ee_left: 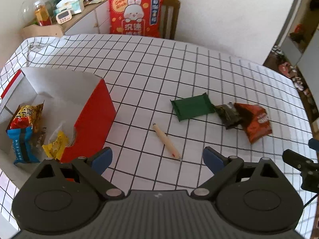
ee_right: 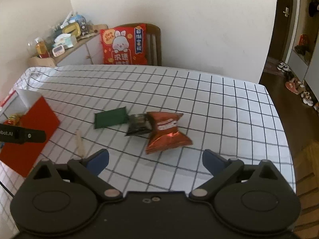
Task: Organize snacks
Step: 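Move both tools back from the box toward the remaining snacks, then grasp the wooden stick with the left tool while the right tool grasps the red Oreo bag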
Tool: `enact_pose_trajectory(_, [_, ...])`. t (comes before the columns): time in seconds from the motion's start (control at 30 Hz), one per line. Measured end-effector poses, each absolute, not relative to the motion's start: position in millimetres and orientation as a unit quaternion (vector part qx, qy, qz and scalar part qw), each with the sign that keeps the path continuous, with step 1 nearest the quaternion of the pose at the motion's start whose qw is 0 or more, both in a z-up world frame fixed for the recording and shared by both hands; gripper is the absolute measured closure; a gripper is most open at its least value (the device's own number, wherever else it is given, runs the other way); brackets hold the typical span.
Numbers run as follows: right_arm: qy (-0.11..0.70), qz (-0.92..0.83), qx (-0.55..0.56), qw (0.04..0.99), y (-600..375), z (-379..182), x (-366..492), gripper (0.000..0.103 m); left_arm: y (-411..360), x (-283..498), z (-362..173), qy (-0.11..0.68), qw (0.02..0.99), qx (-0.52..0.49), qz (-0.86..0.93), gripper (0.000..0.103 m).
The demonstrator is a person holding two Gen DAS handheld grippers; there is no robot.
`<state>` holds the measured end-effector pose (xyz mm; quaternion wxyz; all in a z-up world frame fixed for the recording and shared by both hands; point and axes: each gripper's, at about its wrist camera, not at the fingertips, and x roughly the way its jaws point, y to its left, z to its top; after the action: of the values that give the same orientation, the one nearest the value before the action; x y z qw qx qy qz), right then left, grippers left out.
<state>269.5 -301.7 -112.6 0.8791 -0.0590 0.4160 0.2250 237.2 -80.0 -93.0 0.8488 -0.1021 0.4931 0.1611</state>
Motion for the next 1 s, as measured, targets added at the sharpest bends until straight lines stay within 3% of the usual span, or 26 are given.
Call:
enact_pose_trajectory(0.53, [0.438, 0.227, -0.113, 0.862, -271, -155, 338, 0.009, -58, 300, -155, 0.557, 0.788, -0.161, 0.206, 0.006])
enact_pose_trajectory(0.7, [0.443, 0.232, -0.140, 0.855, -262, -170, 347, 0.015, -55, 305, -172, 0.565, 0.777, -0.174, 0.216, 0.013])
enact_pose_trajectory(0.87, [0.441, 0.239, -0.159, 0.850, -254, -178, 352, 0.023, -58, 311, -188, 0.581, 0.764, -0.176, 0.219, 0.034])
enact_pose_trajectory(1.0, [0.436, 0.243, -0.179, 0.848, -248, -184, 353, 0.030, -63, 312, -193, 0.579, 0.767, -0.165, 0.222, 0.038])
